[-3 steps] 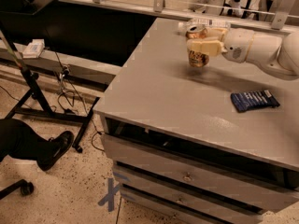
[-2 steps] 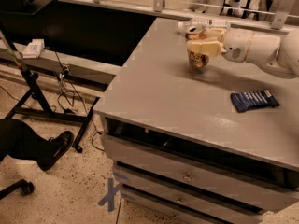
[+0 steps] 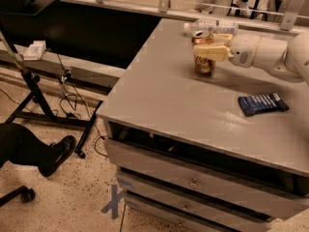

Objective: Place orange can upright

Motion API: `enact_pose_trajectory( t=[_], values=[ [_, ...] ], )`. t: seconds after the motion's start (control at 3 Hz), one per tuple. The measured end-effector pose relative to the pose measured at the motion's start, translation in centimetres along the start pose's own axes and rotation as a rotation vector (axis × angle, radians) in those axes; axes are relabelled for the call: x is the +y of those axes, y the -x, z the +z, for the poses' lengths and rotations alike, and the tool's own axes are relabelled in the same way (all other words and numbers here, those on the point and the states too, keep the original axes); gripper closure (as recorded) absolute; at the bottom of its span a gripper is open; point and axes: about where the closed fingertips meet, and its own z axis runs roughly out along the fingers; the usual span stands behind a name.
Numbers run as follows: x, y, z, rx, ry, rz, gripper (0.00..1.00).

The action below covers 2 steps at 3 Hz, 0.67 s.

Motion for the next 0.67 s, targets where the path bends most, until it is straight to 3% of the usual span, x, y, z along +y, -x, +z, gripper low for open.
enact_pose_trajectory(
  t=[0.67],
  values=[
    [-0.03,0.04,-0.07,0.002,0.0,0.002,0.12]
  ],
)
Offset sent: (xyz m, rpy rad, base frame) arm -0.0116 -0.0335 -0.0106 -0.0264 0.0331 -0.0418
